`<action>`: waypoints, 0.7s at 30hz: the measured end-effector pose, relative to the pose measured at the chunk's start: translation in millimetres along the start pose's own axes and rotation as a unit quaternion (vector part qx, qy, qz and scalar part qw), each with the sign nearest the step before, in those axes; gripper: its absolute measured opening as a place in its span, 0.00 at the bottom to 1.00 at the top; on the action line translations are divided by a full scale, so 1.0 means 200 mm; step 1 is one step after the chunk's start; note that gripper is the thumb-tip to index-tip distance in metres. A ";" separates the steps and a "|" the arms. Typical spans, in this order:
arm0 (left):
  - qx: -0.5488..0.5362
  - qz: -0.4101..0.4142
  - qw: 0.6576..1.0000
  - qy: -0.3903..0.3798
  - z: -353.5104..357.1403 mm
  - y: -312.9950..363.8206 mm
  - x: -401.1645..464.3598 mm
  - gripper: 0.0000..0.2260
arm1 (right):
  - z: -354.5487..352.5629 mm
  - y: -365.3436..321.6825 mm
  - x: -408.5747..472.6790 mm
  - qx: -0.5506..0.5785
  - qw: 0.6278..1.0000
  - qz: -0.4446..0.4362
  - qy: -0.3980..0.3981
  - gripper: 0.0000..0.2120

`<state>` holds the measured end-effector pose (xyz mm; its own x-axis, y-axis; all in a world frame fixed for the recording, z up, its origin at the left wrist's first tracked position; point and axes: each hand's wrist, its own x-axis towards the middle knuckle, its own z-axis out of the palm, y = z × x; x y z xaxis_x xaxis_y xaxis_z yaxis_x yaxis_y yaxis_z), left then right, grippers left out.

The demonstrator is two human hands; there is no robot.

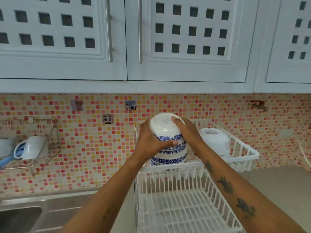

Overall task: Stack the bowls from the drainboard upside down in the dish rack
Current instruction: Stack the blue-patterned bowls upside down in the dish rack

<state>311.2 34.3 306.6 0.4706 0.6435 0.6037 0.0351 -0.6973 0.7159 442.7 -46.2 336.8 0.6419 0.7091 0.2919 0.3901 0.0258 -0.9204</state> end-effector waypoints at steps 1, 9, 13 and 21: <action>0.005 -0.003 1.000 -0.001 0.01 -0.01 0.00 0.47 | 0.00 0.01 0.00 0.003 1.000 0.002 0.001 0.28; 0.053 -0.075 0.994 -0.057 0.04 -0.06 0.03 0.55 | 0.01 0.13 0.03 0.014 1.000 0.025 -0.014 0.30; 0.046 -0.115 0.989 -0.082 0.05 -0.10 0.05 0.57 | 0.01 0.16 0.06 0.023 0.997 0.054 -0.040 0.30; 0.070 -0.138 0.982 -0.111 0.07 -0.13 0.06 0.59 | 0.02 0.22 0.12 -0.003 0.993 0.096 -0.065 0.32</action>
<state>327.4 55.9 290.8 0.6068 0.7397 0.2909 0.3011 -0.5527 0.7771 473.9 -24.9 301.9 0.6142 0.7855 0.0756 0.2734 -0.1220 -0.9541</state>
